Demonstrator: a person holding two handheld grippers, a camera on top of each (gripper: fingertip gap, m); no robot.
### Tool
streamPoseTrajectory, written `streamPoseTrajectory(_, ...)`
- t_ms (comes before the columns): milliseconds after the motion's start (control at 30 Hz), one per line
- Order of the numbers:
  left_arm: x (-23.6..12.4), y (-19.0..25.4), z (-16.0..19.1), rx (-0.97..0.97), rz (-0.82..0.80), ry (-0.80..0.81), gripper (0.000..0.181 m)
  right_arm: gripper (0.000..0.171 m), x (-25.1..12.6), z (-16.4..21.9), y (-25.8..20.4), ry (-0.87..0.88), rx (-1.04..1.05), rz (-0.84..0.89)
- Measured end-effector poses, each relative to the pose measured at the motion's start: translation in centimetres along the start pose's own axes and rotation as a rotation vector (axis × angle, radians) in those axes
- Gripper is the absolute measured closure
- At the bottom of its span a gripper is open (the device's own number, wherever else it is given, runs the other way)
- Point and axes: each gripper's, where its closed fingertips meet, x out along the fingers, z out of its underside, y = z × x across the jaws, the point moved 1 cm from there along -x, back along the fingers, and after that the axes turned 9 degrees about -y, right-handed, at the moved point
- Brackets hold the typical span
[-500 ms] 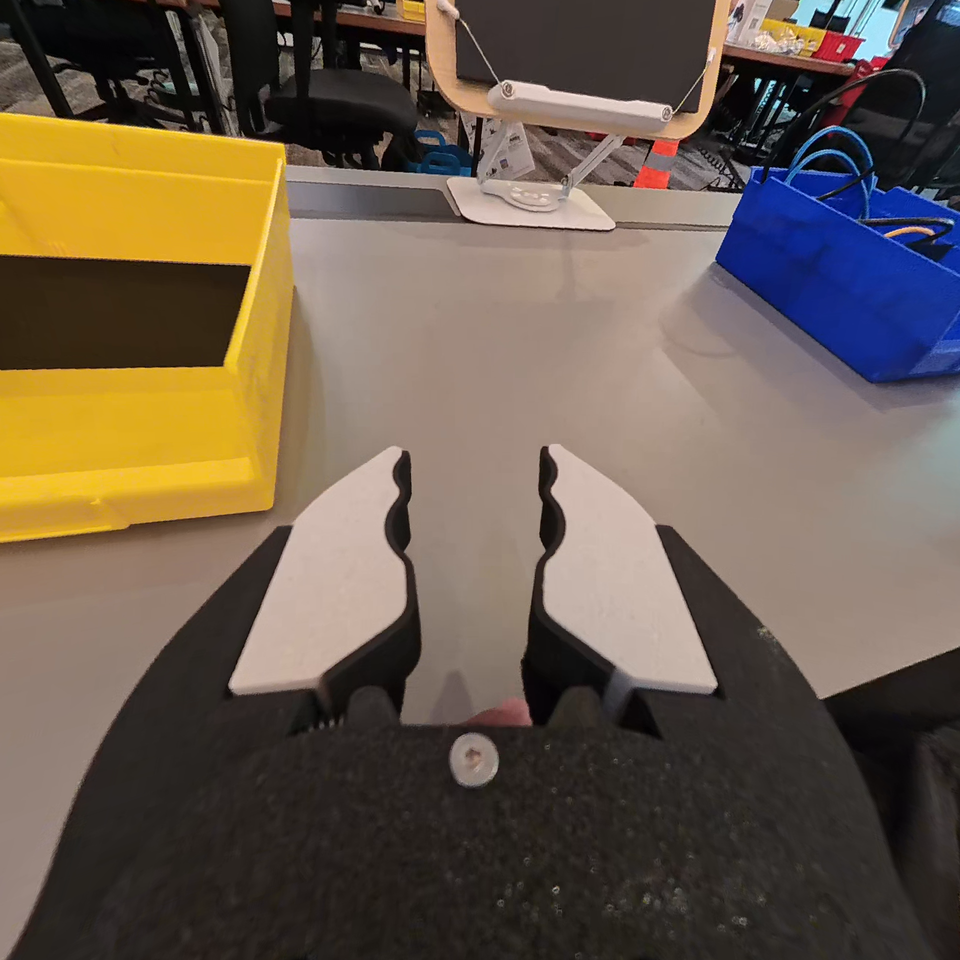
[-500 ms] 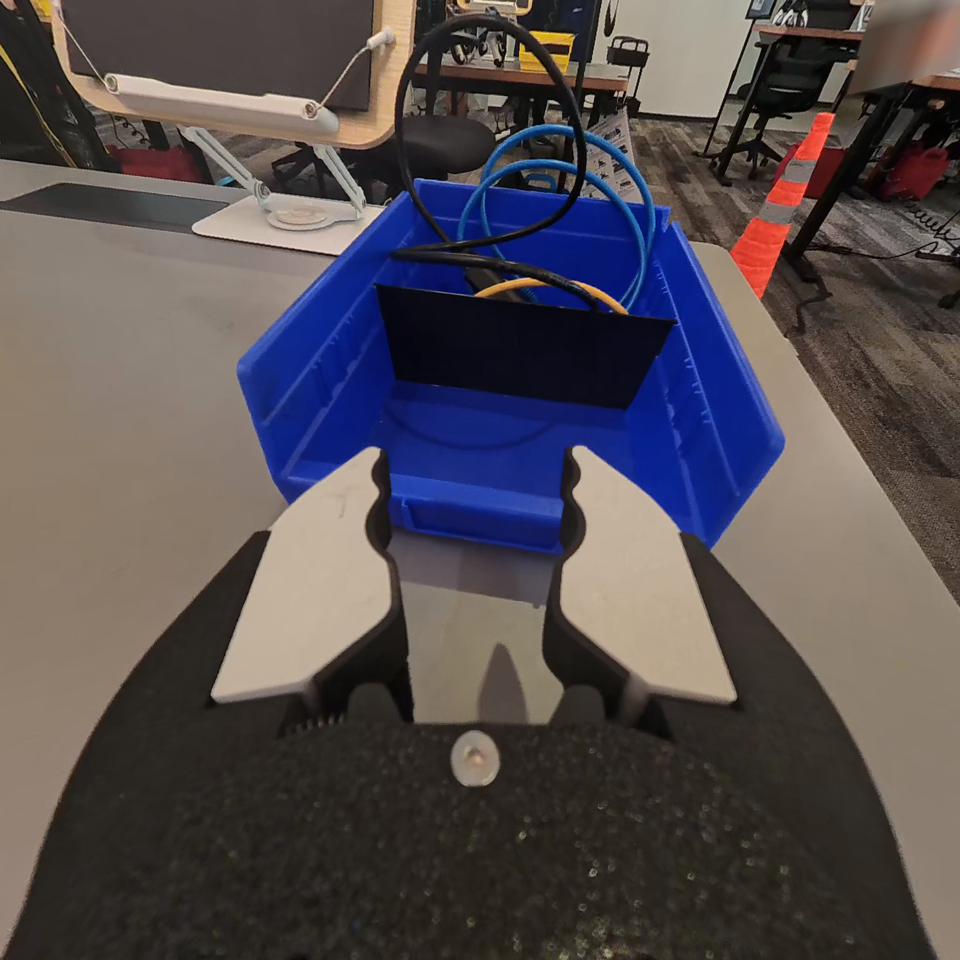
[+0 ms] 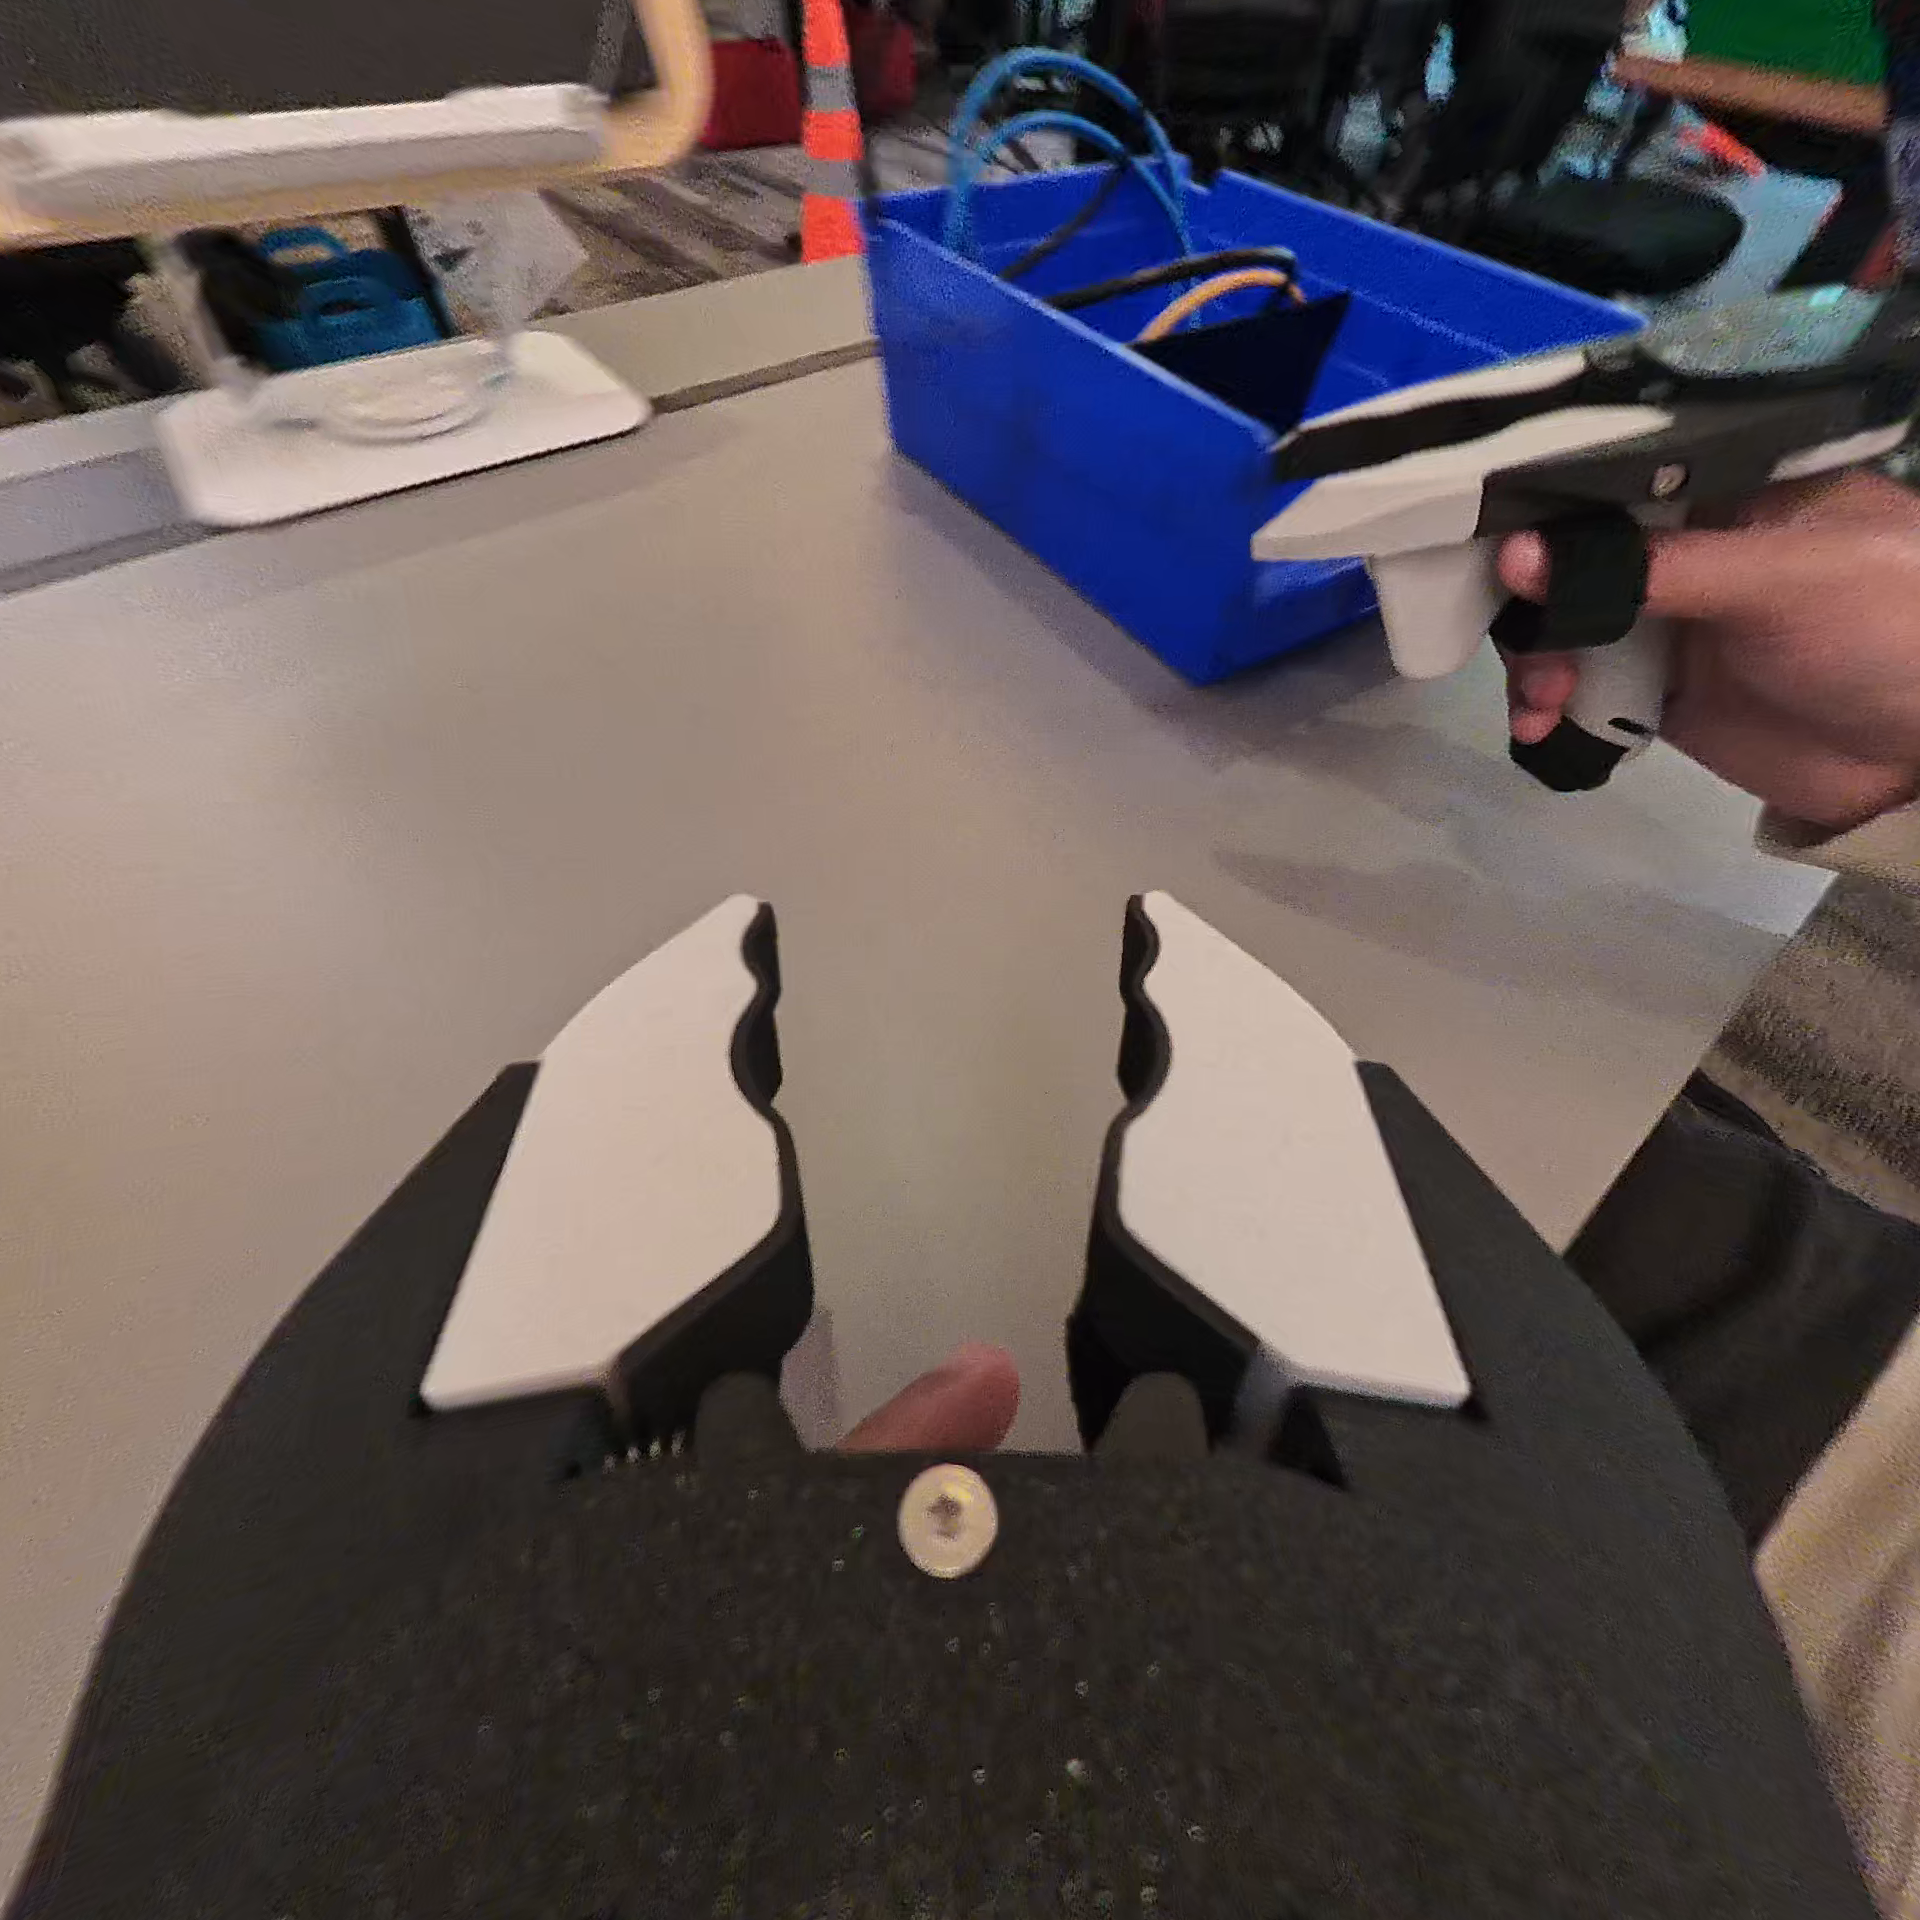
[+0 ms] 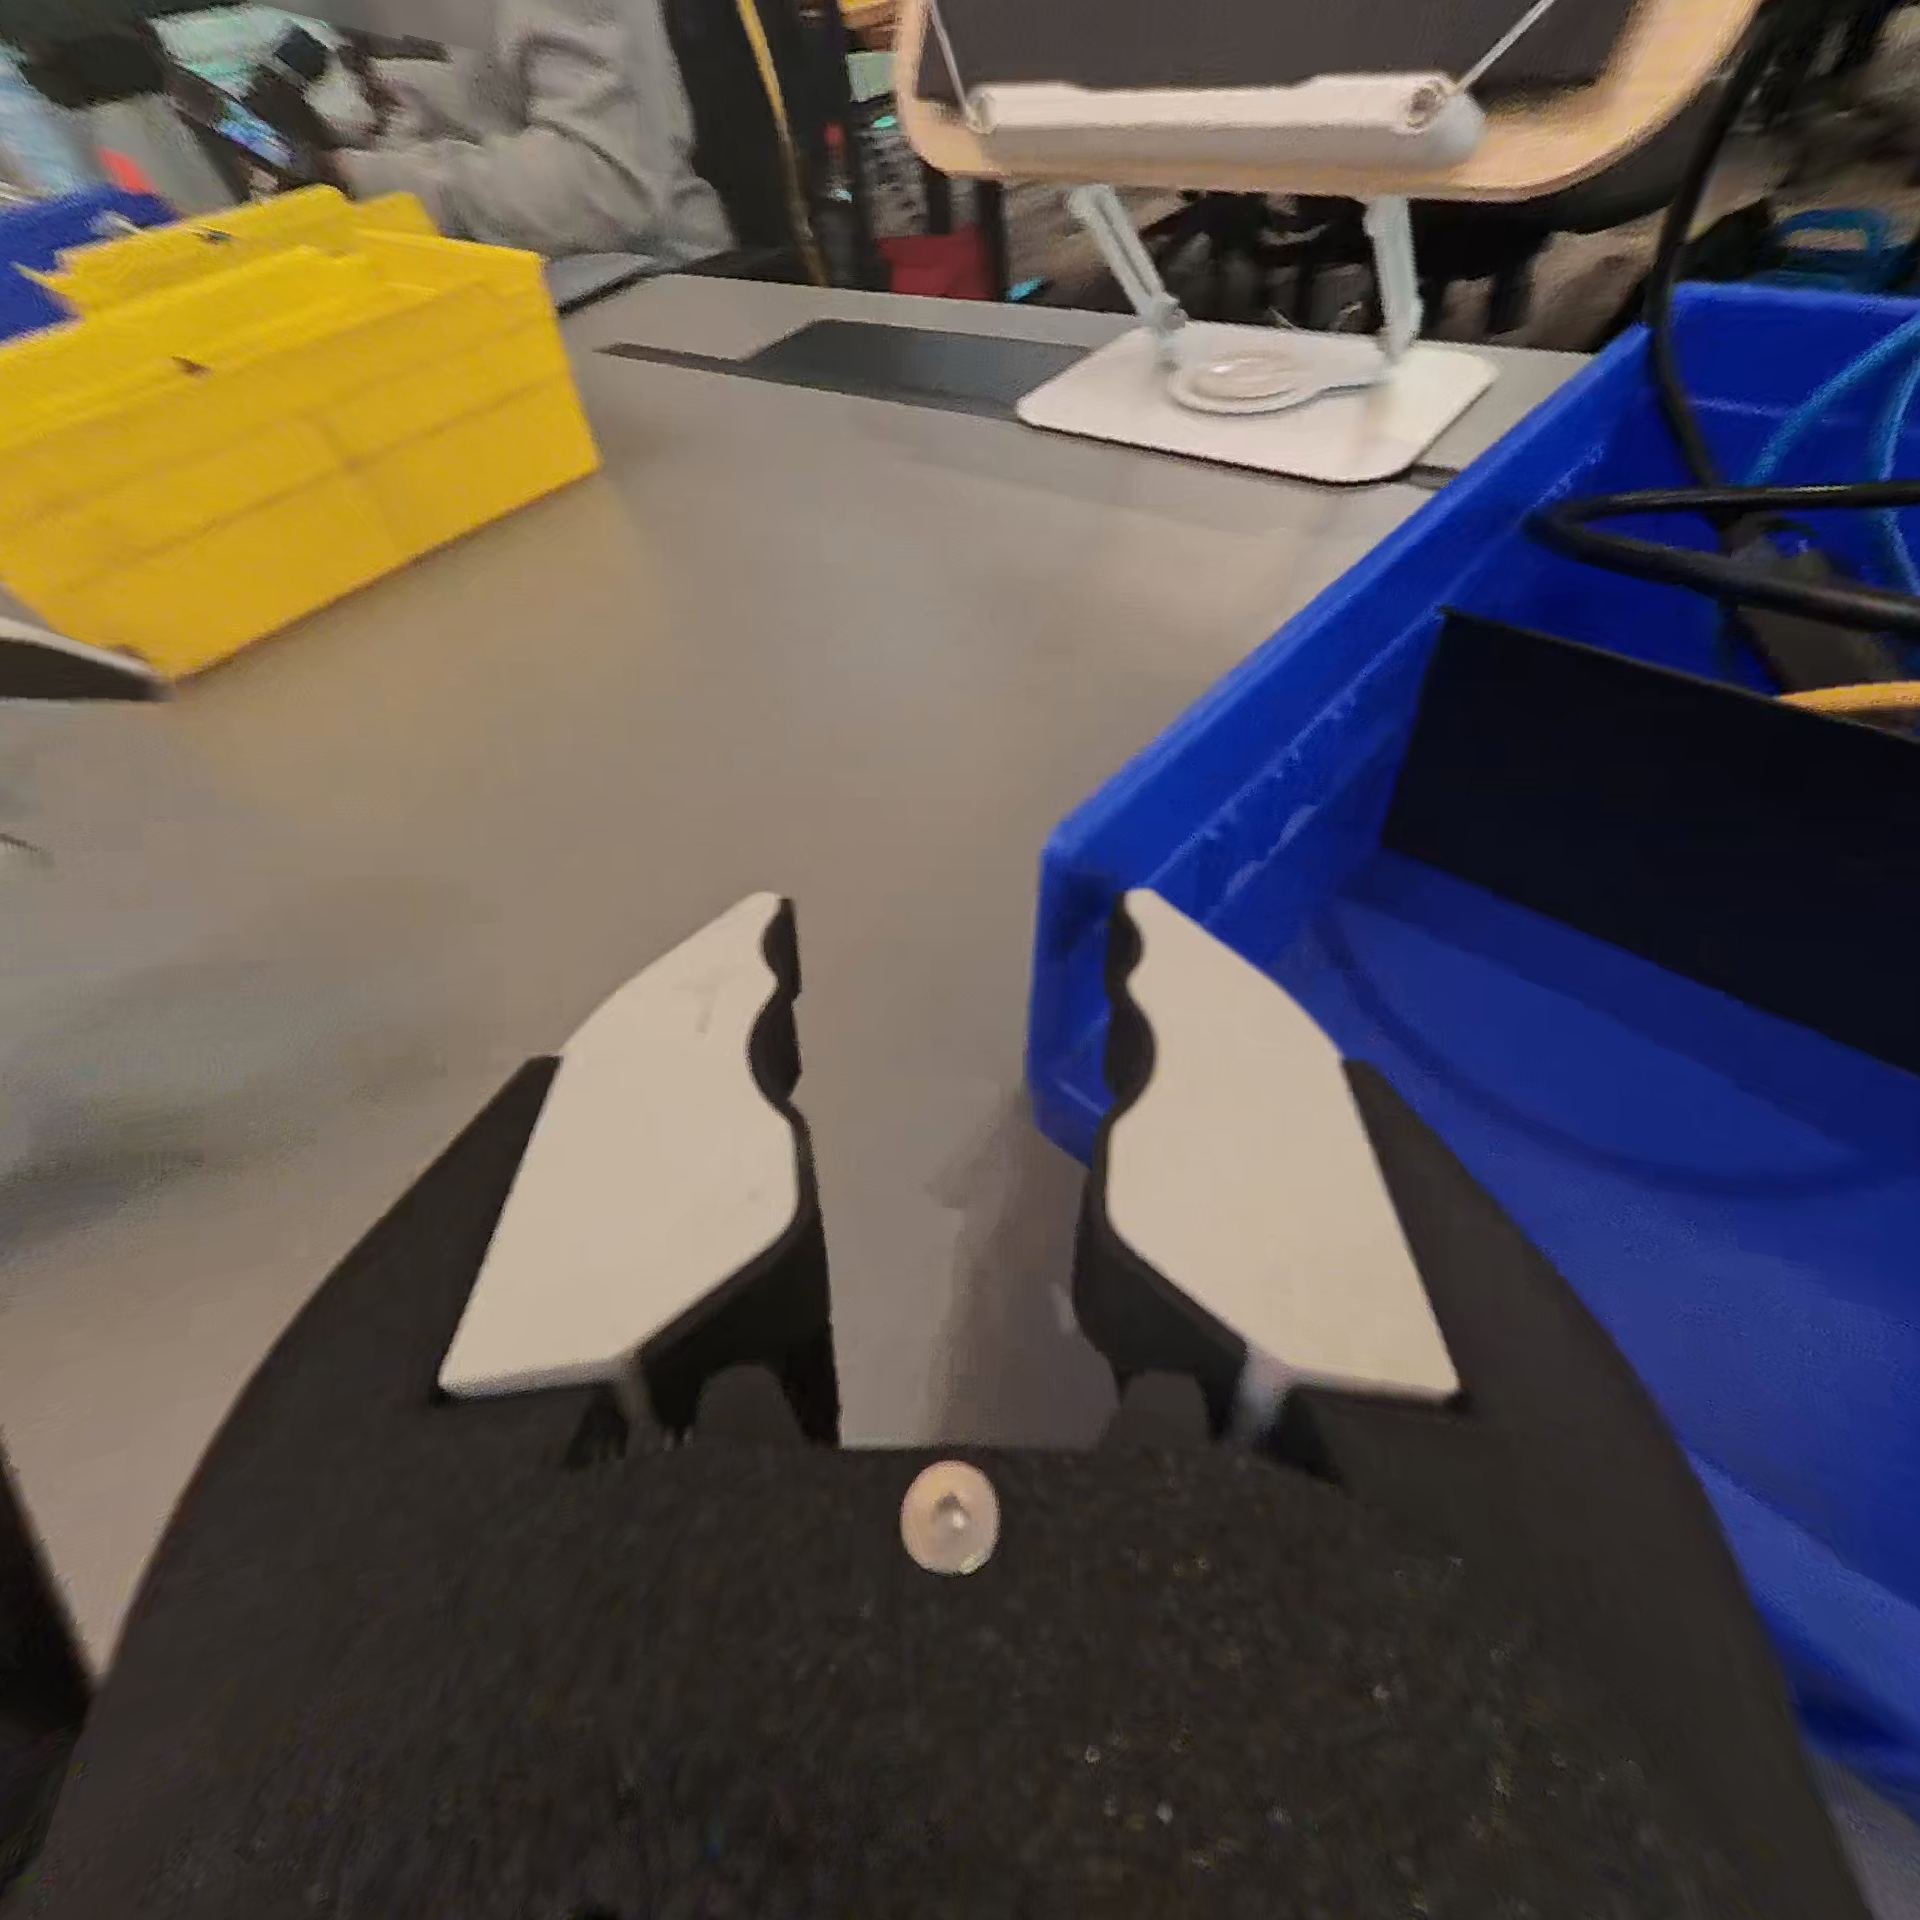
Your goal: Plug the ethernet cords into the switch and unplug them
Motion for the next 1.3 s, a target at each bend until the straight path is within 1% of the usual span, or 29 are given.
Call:
streamPoseTrajectory(67, 4.2, 2.9, -1.7, 0.059, 0.024, -0.034, 0.12, 0.104, -1.9, -0.8, 0.6, 0.056, 0.055, 0.037)
streamPoseTrajectory(100, 6.3, 4.4, -2.6, 0.072, 0.053, -0.036, 0.119, 0.098, -3.4, -1.2, 1.3, 0.093, 0.079, 0.075)
streamPoseTrajectory(133, 8.3, 6.0, -3.6, 0.079, 0.084, -0.029, 0.118, 0.096, -5.1, -1.7, 2.4, 0.135, 0.103, 0.145)
streamPoseTrajectory(200, 11.9, 8.4, -5.4, 0.081, 0.092, -0.017, 0.119, 0.098, -9.1, -1.7, 5.2, 0.191, 0.111, 0.347)
streamPoseTrajectory(267, 14.9, 8.9, -6.7, 0.062, 0.016, -0.017, 0.125, 0.106, -12.9, -0.5, 9.4, 0.19, 0.164, 0.628)
streamPoseTrajectory(300, 16.1, 9.0, -7.3, 0.04, -0.012, -0.013, 0.127, 0.11, -14.0, 0.3, 11.3, 0.161, 0.209, 0.721)
streamPoseTrajectory(333, 17.1, 9.1, -7.8, 0.026, -0.023, -0.009, 0.127, 0.113, -14.2, 1.2, 12.8, 0.124, 0.251, 0.758)
streamPoseTrajectory(367, 18.1, 9.1, -8.1, 0.021, -0.04, -0.01, 0.128, 0.112, -13.7, 2.2, 13.7, 0.088, 0.279, 0.748)
streamPoseTrajectory(433, 19.5, 8.7, -8.6, 0.024, -0.073, -0.015, 0.139, 0.109, -11.7, 4.2, 14.7, 0.013, 0.321, 0.701)
streamPoseTrajectory(467, 20.0, 8.6, -8.7, 0.024, -0.084, -0.021, 0.144, 0.115, -10.9, 4.9, 15.0, -0.021, 0.343, 0.697)
streamPoseTrajectory(500, 20.3, 8.1, -8.7, 0.017, -0.107, -0.028, 0.148, 0.126, -10.2, 5.3, 15.3, -0.032, 0.357, 0.699)
streamPoseTrajectory(533, 20.5, 7.9, -8.7, 0.002, -0.112, -0.035, 0.153, 0.141, -9.9, 5.4, 15.7, -0.027, 0.374, 0.727)
streamPoseTrajectory(600, 20.6, 7.3, -8.7, -0.051, -0.101, -0.051, 0.162, 0.16, -9.9, 5.4, 16.4, -0.04, 0.384, 0.775)
streamPoseTrajectory(633, 20.6, 7.0, -8.7, -0.071, -0.094, -0.061, 0.166, 0.165, -9.8, 5.5, 16.4, -0.056, 0.391, 0.767)
streamPoseTrajectory(667, 20.5, 6.7, -8.7, -0.09, -0.09, -0.07, 0.167, 0.167, -9.6, 5.2, 16.2, -0.039, 0.399, 0.747)
streamPoseTrajectory(767, 19.6, 5.3, -8.7, -0.135, -0.102, -0.049, 0.17, 0.168, -9.0, 4.3, 14.7, -0.031, 0.406, 0.727)
streamPoseTrajectory(833, 18.2, 3.8, -8.7, -0.169, -0.113, -0.046, 0.172, 0.168, -8.3, 3.2, 13.0, -0.025, 0.402, 0.709)
streamPoseTrajectory(933, 15.5, 0.7, -8.3, -0.208, -0.151, -0.026, 0.172, 0.168, -6.3, 0.6, 10.1, 0.024, 0.351, 0.664)
streamPoseTrajectory(1033, 11.5, -3.1, -8.0, -0.193, -0.256, 0.02, 0.173, 0.168, -3.4, -2.3, 6.7, 0.074, 0.276, 0.633)
streamPoseTrajectory(1133, 7.2, -7.7, -7.1, -0.189, -0.374, 0.027, 0.174, 0.168, 0.6, -4.7, 2.7, 0.096, 0.247, 0.567)
streamPoseTrajectory(1200, 4.4, -10.8, -5.8, -0.202, -0.435, 0.016, 0.174, 0.168, 3.8, -5.5, -0.3, 0.094, 0.248, 0.507)
streamPoseTrajectory(1300, 0.9, -15.2, -2.9, -0.245, -0.507, -0.012, 0.175, 0.168, 8.3, -6.0, -4.8, 0.084, 0.232, 0.441)
